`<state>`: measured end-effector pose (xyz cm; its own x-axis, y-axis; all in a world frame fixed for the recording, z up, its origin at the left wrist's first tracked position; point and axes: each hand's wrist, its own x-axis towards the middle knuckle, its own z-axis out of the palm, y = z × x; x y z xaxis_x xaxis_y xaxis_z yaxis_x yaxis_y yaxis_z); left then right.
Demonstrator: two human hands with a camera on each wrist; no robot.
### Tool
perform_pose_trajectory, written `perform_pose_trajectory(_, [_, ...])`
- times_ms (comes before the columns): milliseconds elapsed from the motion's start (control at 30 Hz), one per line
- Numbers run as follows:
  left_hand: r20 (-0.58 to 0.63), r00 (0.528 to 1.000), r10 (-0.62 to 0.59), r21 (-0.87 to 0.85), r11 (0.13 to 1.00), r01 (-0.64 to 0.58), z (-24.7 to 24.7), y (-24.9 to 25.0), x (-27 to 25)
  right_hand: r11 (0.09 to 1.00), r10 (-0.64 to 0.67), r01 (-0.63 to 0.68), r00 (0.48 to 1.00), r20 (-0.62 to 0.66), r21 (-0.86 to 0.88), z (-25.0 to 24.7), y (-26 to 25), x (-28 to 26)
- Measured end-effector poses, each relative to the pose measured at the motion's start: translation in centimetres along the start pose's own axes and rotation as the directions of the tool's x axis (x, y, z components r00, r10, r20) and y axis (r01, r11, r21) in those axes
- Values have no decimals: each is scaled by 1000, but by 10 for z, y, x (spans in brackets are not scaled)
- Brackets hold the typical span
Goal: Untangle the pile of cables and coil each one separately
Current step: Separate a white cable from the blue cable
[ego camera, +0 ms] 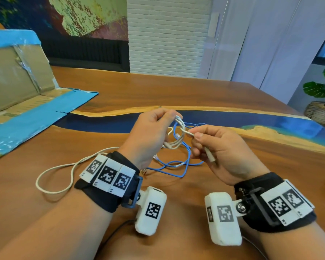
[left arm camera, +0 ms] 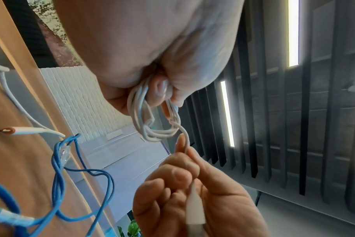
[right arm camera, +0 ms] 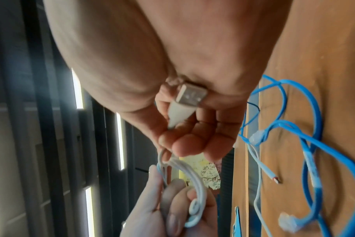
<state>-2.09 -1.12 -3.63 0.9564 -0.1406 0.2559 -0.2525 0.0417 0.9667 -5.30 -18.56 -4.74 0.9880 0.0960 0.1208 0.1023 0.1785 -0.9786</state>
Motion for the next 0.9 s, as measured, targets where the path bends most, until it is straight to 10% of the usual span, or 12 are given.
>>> perform_pose_trajectory(333, [121, 990, -69, -511, 851, 122, 10, 7, -5, 746, -207, 192, 977, 52, -637, -3, -3, -1])
perform_pose_trajectory(567, [98, 994, -48, -632, 768, 100, 14, 8, -7, 905, -296, 239, 948, -116, -353, 13, 10, 4])
perform_pose_trajectory(767, [34, 999, 16, -528, 849, 4, 18, 4, -7, 978, -77, 96, 991, -109, 186, 20, 8, 3])
perform_pose_trajectory(900, [53, 998, 32, -412, 911, -7, 17, 2, -9, 989, -127, 138, 978, -163, 61, 21, 12, 5])
